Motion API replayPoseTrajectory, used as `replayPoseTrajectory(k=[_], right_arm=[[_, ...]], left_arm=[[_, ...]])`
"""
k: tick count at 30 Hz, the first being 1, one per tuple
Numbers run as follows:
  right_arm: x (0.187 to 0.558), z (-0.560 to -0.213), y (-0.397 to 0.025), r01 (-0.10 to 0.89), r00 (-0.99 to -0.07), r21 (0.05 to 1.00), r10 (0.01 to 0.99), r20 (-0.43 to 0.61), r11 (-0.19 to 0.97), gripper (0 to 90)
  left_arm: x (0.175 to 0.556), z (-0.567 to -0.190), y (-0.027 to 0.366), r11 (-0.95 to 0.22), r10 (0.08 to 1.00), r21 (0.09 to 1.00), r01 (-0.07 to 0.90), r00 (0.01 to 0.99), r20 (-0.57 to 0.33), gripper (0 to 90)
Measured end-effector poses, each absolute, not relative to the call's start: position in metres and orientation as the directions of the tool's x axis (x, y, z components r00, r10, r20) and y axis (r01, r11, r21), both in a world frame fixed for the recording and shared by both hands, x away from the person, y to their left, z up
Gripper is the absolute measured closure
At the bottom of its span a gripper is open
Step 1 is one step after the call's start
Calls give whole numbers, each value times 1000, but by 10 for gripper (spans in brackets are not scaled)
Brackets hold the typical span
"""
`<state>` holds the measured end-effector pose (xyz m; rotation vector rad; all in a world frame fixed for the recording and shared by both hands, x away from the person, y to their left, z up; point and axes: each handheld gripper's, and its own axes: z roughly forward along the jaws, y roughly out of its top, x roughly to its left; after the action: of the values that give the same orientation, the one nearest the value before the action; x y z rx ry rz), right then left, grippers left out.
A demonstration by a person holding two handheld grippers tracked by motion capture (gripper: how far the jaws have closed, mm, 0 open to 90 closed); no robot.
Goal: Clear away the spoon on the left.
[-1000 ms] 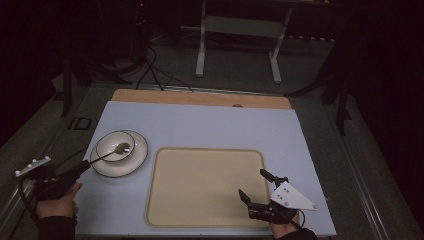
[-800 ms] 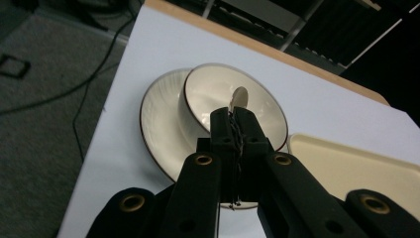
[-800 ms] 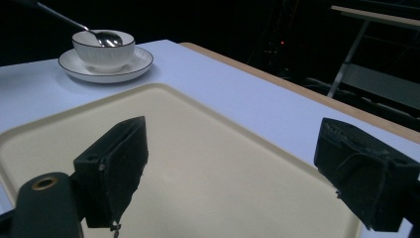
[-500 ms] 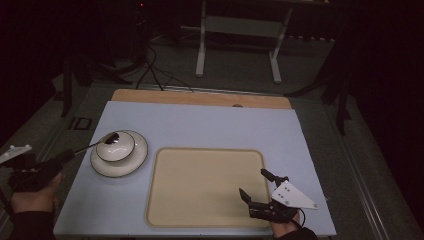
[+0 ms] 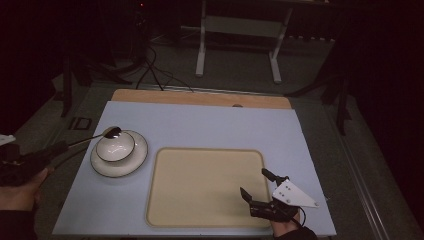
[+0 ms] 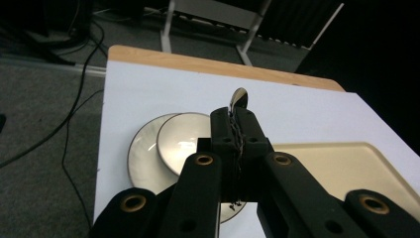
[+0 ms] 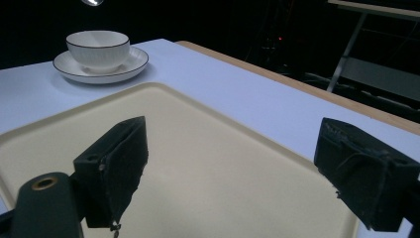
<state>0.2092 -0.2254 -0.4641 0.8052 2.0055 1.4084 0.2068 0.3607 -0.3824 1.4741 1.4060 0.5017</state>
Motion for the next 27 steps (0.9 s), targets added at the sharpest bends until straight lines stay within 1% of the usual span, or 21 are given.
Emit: replayPoseTrajectory(k=[1, 4, 6, 7, 9, 10, 11, 12, 14, 15, 17, 23, 25, 27], right_arm=[[209, -464, -225, 157, -666, 950, 739, -100, 270, 136], [209, -464, -225, 153, -665, 950, 739, -106, 273, 136], [210, -465, -225, 156, -667, 949, 738, -102, 273, 136], [210, -465, -225, 159, -666, 949, 739, -101, 273, 136], [211, -465, -225, 159, -666, 949, 739, -100, 273, 136], [211, -465, -224, 159, -667, 949, 738, -101, 273, 136], [210, -465, -224, 159, -668, 948, 737, -101, 274, 136], [210, -465, -225, 158, -668, 949, 737, -102, 274, 136], [210, -465, -225, 156, -668, 949, 737, -103, 273, 136], [210, -464, -225, 155, -669, 949, 737, -102, 273, 136], [210, -465, -225, 157, -669, 949, 737, -101, 273, 136], [211, -465, -225, 159, -673, 950, 734, -95, 269, 136], [210, -465, -225, 158, -673, 950, 734, -97, 270, 136], [210, -464, -225, 156, -672, 950, 734, -98, 271, 136]], left_arm=[[207, -382, 361, 172, 914, 848, 501, 239, -327, 898], [210, -373, 350, 107, 902, 861, 496, 316, -294, 898], [212, -370, 347, 96, 898, 863, 496, 330, -290, 898], [214, -366, 341, 58, 886, 867, 496, 375, -274, 898], [215, -365, 337, 44, 885, 870, 492, 385, -262, 897], [218, -361, 329, 5, 873, 870, 493, 423, -244, 897], [218, -361, 329, 5, 873, 870, 493, 423, -244, 897], [221, -359, 322, -24, 863, 868, 496, 449, -232, 897], [221, -359, 322, -24, 863, 868, 496, 449, -232, 897], [224, -356, 314, -63, 845, 865, 497, 488, -219, 897], [226, -354, 309, -86, 829, 861, 501, 515, -217, 897], [231, -352, 298, -143, 796, 852, 504, 569, -204, 897], [231, -351, 296, -158, 787, 853, 498, 585, -195, 897], [231, -348, 290, -193, 762, 856, 480, 622, -177, 897]])
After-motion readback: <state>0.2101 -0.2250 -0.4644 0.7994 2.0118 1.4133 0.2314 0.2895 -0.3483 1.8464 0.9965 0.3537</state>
